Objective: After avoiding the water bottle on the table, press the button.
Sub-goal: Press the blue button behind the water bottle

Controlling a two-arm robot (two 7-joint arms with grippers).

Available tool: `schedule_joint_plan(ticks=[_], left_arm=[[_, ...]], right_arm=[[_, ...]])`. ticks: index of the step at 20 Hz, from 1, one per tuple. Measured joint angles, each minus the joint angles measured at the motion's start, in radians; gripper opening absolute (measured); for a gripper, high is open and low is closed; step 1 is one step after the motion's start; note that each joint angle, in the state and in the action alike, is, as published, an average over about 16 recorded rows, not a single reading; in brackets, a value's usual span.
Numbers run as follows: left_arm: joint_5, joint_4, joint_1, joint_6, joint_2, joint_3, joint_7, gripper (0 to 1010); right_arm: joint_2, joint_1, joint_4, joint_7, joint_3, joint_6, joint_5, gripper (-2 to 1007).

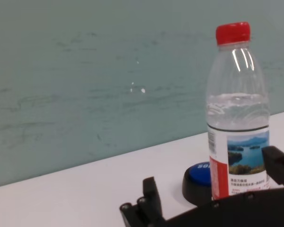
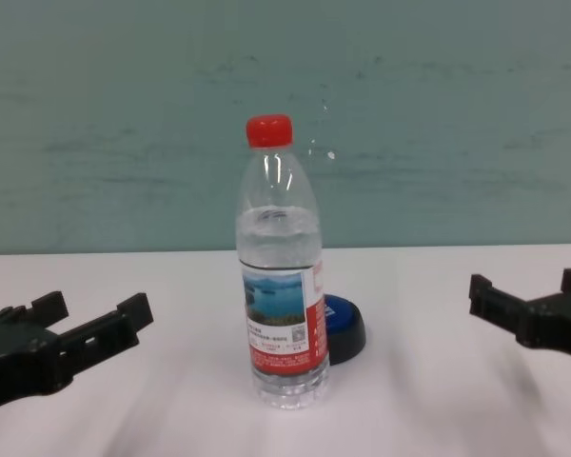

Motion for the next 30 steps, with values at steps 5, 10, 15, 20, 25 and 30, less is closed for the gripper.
schedule_joint_plan(ticks=[5,10,15,20,25,30], left_arm=[[0.0,0.001,-0.001,0.0,0.0,0.0,0.001,1010],[0.0,0.001,-0.001,0.0,-0.001,0.0,0.001,1010],[0.0,0.001,-0.001,0.0,-0.001,0.0,0.001,1010],[0.0,0.001,-0.001,0.0,-0.001,0.0,0.001,1010],[0.0,0.001,-0.001,0.0,-0.001,0.0,0.001,1010],[0.0,0.001,-0.001,0.0,-0.001,0.0,0.001,1010]], right_arm=[[-0.004,0.015,0.001,0.02,0.015,0.011,-0.007,1004],[-0.007,0.04,0.014,0.049,0.029,0.02,-0.013,1004],[-0.01,0.071,0.037,0.086,0.043,0.027,-0.013,1004],[-0.011,0.103,0.066,0.124,0.054,0.031,-0.005,1004],[-0.01,0.137,0.099,0.159,0.058,0.033,0.008,1004],[-0.006,0.175,0.136,0.187,0.053,0.033,0.02,1004]])
